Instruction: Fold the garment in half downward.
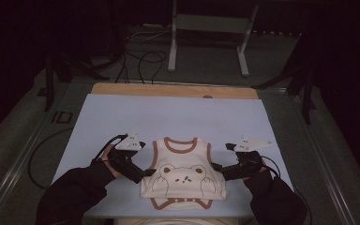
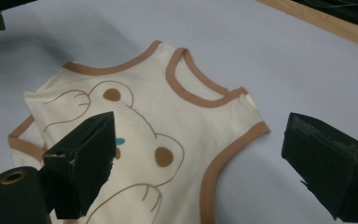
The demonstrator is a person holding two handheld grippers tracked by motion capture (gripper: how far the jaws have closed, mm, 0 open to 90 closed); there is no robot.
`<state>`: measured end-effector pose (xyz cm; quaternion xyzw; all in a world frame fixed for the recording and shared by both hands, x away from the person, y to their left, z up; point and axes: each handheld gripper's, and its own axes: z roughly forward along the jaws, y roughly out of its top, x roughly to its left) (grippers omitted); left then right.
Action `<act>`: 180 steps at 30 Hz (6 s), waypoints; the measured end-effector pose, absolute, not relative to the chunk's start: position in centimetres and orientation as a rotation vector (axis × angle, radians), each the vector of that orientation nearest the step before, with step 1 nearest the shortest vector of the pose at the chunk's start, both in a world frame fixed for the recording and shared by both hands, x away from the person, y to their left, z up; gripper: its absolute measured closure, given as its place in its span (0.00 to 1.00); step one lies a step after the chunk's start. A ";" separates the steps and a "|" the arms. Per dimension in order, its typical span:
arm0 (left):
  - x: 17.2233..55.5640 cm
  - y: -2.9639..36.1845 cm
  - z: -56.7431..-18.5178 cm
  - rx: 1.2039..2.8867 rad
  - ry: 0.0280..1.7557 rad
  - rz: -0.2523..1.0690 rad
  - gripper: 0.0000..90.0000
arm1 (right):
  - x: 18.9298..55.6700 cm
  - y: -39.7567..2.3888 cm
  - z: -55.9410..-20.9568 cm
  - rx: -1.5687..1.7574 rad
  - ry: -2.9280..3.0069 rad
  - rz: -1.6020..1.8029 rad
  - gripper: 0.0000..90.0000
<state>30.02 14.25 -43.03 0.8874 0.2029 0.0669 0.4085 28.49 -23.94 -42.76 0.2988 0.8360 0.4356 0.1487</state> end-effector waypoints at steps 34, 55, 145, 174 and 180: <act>39.1 12.3 -48.9 2.250 0.608 0.087 0.00 | 37.7 -21.1 -49.3 0.937 2.515 1.230 0.15; 41.2 12.4 -51.9 2.315 0.695 0.173 0.52 | 39.6 -20.3 -52.0 0.929 2.569 1.001 0.53; 41.7 13.5 -36.5 2.099 0.550 0.371 0.97 | 42.3 -18.8 -36.9 0.675 2.268 1.122 0.92; 37.3 12.6 -37.0 2.104 0.432 0.353 0.97 | 36.5 -19.7 -37.3 0.584 2.273 1.185 0.92; 36.0 12.6 -36.9 2.105 0.409 0.350 0.97 | 34.9 -20.1 -37.3 0.567 2.279 1.222 0.92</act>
